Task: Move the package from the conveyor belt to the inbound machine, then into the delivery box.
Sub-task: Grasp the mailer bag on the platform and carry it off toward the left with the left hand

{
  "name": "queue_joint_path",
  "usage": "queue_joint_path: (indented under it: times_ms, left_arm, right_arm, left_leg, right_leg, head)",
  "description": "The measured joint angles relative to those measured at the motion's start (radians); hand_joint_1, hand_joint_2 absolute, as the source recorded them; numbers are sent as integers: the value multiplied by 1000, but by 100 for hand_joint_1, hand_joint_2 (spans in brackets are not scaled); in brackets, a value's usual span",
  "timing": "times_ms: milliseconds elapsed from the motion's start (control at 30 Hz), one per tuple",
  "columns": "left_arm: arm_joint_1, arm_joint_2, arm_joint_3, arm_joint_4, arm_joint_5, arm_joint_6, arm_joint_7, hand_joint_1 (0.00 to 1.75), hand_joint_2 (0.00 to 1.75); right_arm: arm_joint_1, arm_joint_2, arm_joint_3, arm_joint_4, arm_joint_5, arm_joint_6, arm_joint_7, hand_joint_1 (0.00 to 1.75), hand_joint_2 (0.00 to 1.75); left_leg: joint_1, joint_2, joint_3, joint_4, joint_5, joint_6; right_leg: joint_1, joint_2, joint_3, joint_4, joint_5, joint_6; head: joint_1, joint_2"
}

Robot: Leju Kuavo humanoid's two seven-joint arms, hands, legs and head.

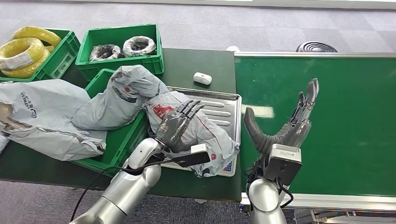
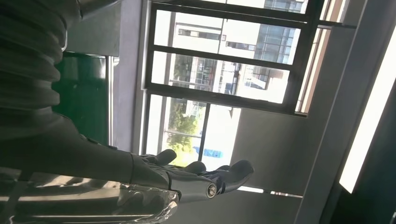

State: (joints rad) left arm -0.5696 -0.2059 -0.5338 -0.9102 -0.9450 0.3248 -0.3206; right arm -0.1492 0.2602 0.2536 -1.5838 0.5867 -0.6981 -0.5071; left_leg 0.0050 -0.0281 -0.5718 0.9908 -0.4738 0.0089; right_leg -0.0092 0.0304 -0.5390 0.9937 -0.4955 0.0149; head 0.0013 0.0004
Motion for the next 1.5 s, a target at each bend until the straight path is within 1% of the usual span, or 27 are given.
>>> queue_joint_path:
  times_ms: [133, 300, 333, 433, 467, 533, 800, 933, 1200, 1267, 1333, 1400, 1500]
  left_arm:
    - [-22, -26, -49, 148, -19, -34, -6, 0, 175]
    - [-58, -50, -94, 275, -41, -44, -5, 2, 175]
    - [-65, -53, -100, 292, -42, -45, -4, 36, 175]
    - [-80, -59, -112, 332, -42, -50, -1, 156, 175]
    - [-84, -60, -114, 343, -42, -53, 0, 164, 175]
    - [-90, -62, -117, 360, -42, -54, 3, 168, 175]
    - [-116, -67, -116, 392, -39, -35, 3, 169, 175]
    - [-124, -69, -114, 394, -28, -26, -1, 172, 175]
    - [-123, -61, -62, 370, 64, -15, -66, 175, 175]
    - [-110, -57, -40, 342, 124, 9, -104, 173, 175]
    - [-84, -50, -1, 277, 236, 39, -155, 170, 175]
    - [-60, -38, 53, 172, 369, 54, -184, 166, 175]
    - [-38, -18, 136, -3, 558, 50, -202, 159, 175]
  right_arm:
    - [13, 0, -4, -13, 3, 0, 3, 0, 175]
    - [27, -1, -11, -26, 6, 0, 3, 0, 175]
    - [29, -1, -12, -28, 6, 0, 3, 0, 175]
    - [35, -1, -16, -33, 8, 0, 3, 0, 175]
    - [37, -1, -17, -35, 8, 0, 3, 0, 175]
    - [39, -1, -18, -41, 9, 0, 3, 0, 175]
    - [38, -2, -20, -52, 11, 0, 3, 0, 175]
    - [36, -2, -20, -52, 9, 3, 4, 0, 175]
    - [24, -6, -20, -55, 3, 28, 14, 0, 175]
    - [23, -6, -20, -55, 2, 29, 14, 0, 175]
    - [23, -6, -20, -54, -2, 29, 15, 0, 175]
    - [24, -6, -20, -51, -9, 27, 15, 0, 175]
    - [27, -6, -19, -35, -28, 14, 9, 0, 175]
  left_leg:
    - [0, 0, 0, 0, 0, 0]
    - [0, -1, 1, 0, 0, 0]
    - [0, -1, 2, 0, 0, 0]
    - [0, -1, 4, 0, 0, 0]
    - [0, -1, 5, 0, 0, 0]
    - [-1, -1, 6, 0, 0, 0]
    - [-1, -1, 9, 0, 0, 0]
    - [-1, -1, 9, 0, 0, 0]
    - [0, -1, 7, 0, 0, 0]
    - [0, 0, 7, 0, 0, 0]
    - [0, 0, 6, 0, 0, 0]
    - [0, 0, 4, 0, 0, 0]
    - [0, 0, 3, 0, 0, 0]
  right_leg:
    - [0, 0, 0, 0, 0, 0]
    - [0, -1, 2, 0, 0, 0]
    - [0, -1, 3, 0, 0, 0]
    - [0, -1, 6, 0, 0, 0]
    - [0, -1, 7, 0, 0, 0]
    - [0, -1, 8, 0, 0, 0]
    - [0, -1, 10, 0, 0, 0]
    - [1, -1, 10, 0, 0, 0]
    - [1, -1, 9, 0, 0, 0]
    - [1, -1, 8, 0, 0, 0]
    - [1, 0, 7, 0, 0, 0]
    - [1, 0, 5, 1, 0, 0]
    - [1, 0, 4, 1, 0, 0]
  head:
    - [0, 0]
    - [0, 0]
    - [0, 0]
    - [0, 0]
    - [0, 0]
    - [0, 0]
    - [0, 0]
    - [0, 0]
    - [0, 0]
    - [0, 0]
    - [0, 0]
    - [0, 0]
    - [0, 0]
